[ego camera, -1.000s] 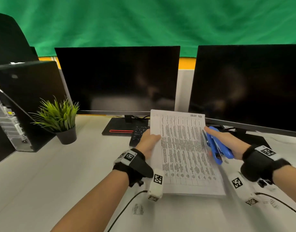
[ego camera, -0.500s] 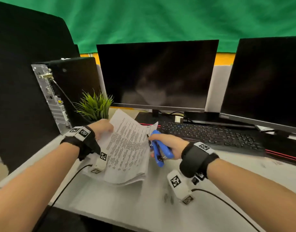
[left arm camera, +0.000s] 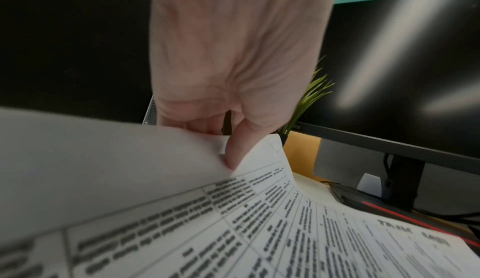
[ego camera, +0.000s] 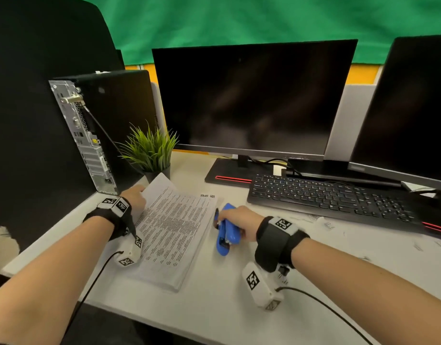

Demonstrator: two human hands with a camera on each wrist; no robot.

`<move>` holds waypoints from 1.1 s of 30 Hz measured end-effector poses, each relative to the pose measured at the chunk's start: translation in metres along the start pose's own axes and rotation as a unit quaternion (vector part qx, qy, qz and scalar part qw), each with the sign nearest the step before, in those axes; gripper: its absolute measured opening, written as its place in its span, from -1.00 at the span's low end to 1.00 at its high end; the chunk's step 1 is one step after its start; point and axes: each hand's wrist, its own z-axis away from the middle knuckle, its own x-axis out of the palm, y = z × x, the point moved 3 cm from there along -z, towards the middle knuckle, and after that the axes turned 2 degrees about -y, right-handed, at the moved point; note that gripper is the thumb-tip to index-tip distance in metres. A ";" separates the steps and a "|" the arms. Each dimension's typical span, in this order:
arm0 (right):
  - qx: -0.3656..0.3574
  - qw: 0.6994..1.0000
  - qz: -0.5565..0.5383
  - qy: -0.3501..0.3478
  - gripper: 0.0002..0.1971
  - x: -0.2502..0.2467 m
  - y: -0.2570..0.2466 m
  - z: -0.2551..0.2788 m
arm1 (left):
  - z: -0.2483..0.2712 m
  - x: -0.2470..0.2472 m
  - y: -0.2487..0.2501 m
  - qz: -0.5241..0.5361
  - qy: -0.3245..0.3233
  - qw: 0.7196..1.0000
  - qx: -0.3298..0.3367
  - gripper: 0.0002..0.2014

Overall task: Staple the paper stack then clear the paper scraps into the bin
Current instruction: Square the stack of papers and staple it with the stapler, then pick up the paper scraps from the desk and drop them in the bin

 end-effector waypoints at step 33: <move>-0.052 0.787 0.614 -0.024 -0.40 -0.144 0.066 0.066 | 0.132 0.139 0.239 -0.103 -0.094 0.910 0.390 -0.64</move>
